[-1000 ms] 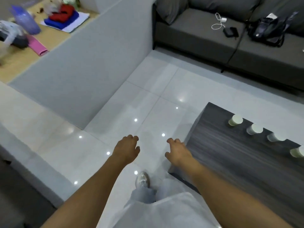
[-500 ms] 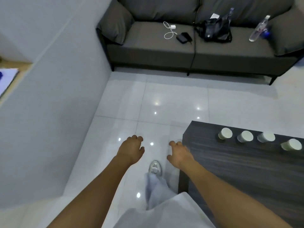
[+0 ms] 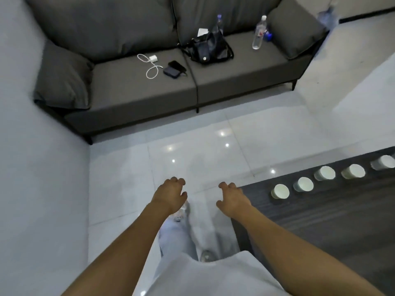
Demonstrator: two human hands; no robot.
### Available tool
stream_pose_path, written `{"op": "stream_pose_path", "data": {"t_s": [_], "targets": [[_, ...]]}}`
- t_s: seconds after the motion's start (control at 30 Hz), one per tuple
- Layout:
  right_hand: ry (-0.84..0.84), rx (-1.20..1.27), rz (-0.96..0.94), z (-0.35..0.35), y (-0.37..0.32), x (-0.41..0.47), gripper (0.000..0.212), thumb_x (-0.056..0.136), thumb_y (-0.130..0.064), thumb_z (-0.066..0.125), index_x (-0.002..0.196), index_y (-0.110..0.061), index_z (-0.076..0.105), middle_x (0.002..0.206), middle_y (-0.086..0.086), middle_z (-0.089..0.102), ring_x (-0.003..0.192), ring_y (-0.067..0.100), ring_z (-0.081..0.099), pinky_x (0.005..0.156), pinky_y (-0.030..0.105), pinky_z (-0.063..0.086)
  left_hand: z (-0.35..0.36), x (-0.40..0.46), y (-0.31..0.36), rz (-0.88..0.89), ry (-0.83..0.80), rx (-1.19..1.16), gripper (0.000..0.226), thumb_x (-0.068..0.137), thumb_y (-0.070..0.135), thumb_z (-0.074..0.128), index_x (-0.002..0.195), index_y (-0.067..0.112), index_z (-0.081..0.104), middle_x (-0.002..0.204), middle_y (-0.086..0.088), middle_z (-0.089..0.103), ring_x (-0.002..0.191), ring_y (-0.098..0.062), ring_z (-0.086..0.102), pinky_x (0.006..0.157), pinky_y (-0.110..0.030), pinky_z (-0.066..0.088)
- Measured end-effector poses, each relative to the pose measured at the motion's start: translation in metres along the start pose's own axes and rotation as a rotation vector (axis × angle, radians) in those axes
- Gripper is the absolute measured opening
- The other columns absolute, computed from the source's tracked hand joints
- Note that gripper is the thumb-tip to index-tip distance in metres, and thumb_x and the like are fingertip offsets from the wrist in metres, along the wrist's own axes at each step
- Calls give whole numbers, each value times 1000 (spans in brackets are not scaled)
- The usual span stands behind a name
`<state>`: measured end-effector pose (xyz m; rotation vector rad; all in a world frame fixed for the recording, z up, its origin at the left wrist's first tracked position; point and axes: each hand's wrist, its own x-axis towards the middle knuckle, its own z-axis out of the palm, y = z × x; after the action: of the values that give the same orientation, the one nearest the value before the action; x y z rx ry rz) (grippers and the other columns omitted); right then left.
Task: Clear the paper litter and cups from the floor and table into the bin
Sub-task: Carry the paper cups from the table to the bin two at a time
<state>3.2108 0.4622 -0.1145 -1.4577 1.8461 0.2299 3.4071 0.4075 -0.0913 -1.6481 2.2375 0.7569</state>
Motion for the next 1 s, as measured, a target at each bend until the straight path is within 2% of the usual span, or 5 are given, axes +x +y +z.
{"op": "stream_pose_path", "data": {"t_s": [0.2, 0.37, 0.53, 0.73, 1.0], "targets": [[120, 196, 177, -68, -12, 69, 54, 94, -26, 50, 143, -17, 29, 133, 11, 40, 121, 30, 41, 96, 42, 46, -74, 124, 3, 203, -58, 136, 43, 97, 31, 44, 137, 15, 42, 132, -6, 47, 121, -23, 46, 95, -34, 43], [191, 342, 315, -106, -6, 100, 53, 93, -25, 49, 142, -16, 31, 131, 11, 42, 118, 30, 43, 92, 40, 45, -123, 206, 34, 358, -106, 256, 43, 97, 31, 44, 137, 17, 42, 133, -4, 47, 120, -22, 47, 94, -33, 44], [218, 482, 471, -133, 31, 128, 55, 93, -26, 51, 143, -18, 30, 135, 12, 41, 122, 32, 41, 98, 43, 43, -144, 279, 98, 529, -167, 356, 42, 98, 32, 43, 138, 17, 41, 133, -3, 47, 121, -21, 45, 94, -33, 41], [289, 608, 587, -182, 91, 165, 54, 93, -28, 52, 142, -19, 31, 134, 10, 41, 122, 30, 41, 95, 40, 43, -157, 353, 187, 688, -206, 421, 43, 98, 31, 42, 138, 16, 40, 132, -4, 47, 122, -22, 44, 96, -33, 41], [382, 768, 738, -227, 153, 174, 56, 93, -28, 52, 144, -19, 30, 137, 9, 41, 124, 31, 42, 98, 41, 44, -160, 417, 296, 861, -282, 547, 42, 98, 32, 43, 137, 17, 41, 134, -4, 47, 123, -22, 45, 97, -34, 41]]}}
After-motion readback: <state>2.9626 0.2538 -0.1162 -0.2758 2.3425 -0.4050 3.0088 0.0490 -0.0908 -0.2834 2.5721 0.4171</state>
